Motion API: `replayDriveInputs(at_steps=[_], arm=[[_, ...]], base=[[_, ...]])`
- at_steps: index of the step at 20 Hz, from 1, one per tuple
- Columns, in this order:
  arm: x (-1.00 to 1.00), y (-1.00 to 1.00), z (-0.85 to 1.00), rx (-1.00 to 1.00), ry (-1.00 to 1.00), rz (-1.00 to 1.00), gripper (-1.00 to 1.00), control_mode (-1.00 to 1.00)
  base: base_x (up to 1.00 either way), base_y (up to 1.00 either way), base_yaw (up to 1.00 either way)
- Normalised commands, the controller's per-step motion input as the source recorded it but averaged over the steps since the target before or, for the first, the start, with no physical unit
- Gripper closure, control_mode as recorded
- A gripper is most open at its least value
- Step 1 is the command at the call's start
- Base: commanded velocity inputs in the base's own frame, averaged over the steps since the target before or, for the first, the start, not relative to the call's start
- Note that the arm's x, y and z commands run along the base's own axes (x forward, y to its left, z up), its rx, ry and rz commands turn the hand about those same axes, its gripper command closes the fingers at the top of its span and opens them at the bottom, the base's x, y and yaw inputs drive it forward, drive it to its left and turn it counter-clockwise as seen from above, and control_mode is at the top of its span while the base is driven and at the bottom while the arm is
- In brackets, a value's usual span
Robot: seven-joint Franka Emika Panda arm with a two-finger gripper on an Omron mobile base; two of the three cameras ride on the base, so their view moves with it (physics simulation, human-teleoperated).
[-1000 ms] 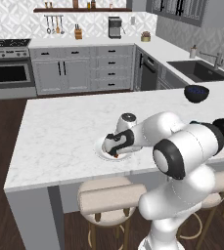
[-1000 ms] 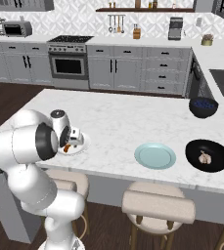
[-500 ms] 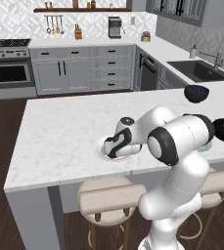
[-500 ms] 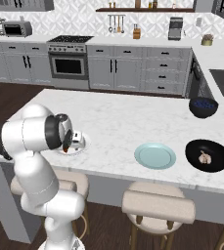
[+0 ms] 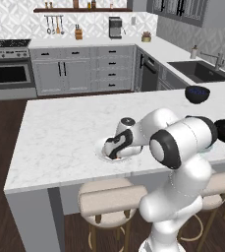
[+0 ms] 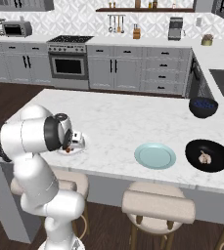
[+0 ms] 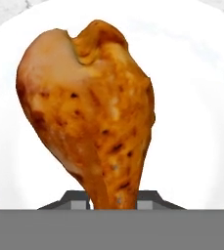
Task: Pick the chicken drumstick and garlic from their plates and place them in the bowl. Then put the bowl in the fridge.
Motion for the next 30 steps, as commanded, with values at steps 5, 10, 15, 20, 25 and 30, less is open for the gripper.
replayDriveInputs(at_steps=[5, 10, 15, 20, 25, 30], arm=[[-0.92, -0.09, 0.49, -0.03, -0.02, -0.20, 1.00, -1.00], [-0.43, -0.50, 0.75, -0.04, -0.01, -0.33, 1.00, -1.00], [-0.54, -0.71, 0.98, 0.00, -0.01, -0.25, 1.00, -1.00], [-0.59, -0.99, 0.67, 0.00, -0.06, -0.19, 1.00, -1.00], [-0.01, -1.00, 0.37, 0.00, 0.01, -0.29, 1.00, -1.00], [-0.02, -1.00, 0.70, 0.00, 0.00, -0.23, 1.00, -1.00]], base=[[0.00, 0.00, 0.00], [0.00, 0.00, 0.00], [0.00, 0.00, 0.00], [0.00, 0.00, 0.00], [0.00, 0.00, 0.00], [0.00, 0.00, 0.00]])
